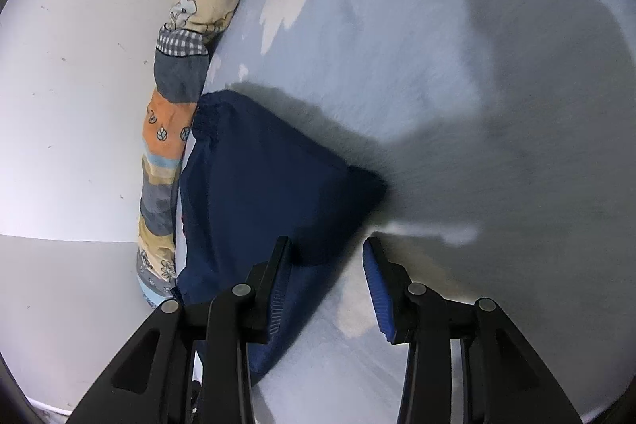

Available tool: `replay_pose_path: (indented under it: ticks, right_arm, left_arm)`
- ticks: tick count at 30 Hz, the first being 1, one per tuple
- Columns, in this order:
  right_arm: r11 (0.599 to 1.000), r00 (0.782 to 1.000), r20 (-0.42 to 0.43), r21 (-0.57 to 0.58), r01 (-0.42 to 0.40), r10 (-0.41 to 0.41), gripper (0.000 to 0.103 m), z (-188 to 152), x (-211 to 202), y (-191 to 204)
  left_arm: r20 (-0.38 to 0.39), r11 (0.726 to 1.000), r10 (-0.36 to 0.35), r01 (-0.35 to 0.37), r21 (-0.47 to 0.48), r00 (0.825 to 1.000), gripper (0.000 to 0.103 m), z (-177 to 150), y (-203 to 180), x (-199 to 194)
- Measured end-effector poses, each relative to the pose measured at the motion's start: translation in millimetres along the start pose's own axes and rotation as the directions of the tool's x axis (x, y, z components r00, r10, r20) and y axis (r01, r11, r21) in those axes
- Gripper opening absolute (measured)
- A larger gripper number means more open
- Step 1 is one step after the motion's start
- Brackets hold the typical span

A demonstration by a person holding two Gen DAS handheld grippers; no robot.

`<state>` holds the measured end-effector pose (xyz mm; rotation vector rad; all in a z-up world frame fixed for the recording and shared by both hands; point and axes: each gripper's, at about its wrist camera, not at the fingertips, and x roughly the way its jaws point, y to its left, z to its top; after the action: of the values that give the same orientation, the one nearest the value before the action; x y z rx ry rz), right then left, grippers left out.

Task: Fold large clothes

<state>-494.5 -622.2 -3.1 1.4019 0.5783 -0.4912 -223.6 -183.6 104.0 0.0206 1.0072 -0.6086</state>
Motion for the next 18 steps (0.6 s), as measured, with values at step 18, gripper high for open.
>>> replay_pose_path:
  ticks: [18]
  right_arm:
    - [1.000,1.000,-0.018,-0.007,-0.016,0.016,0.038,4,37,11]
  left_arm:
    - [0.040,0.986,-0.112,0.106,0.128,0.993,0.062,19,-93,45]
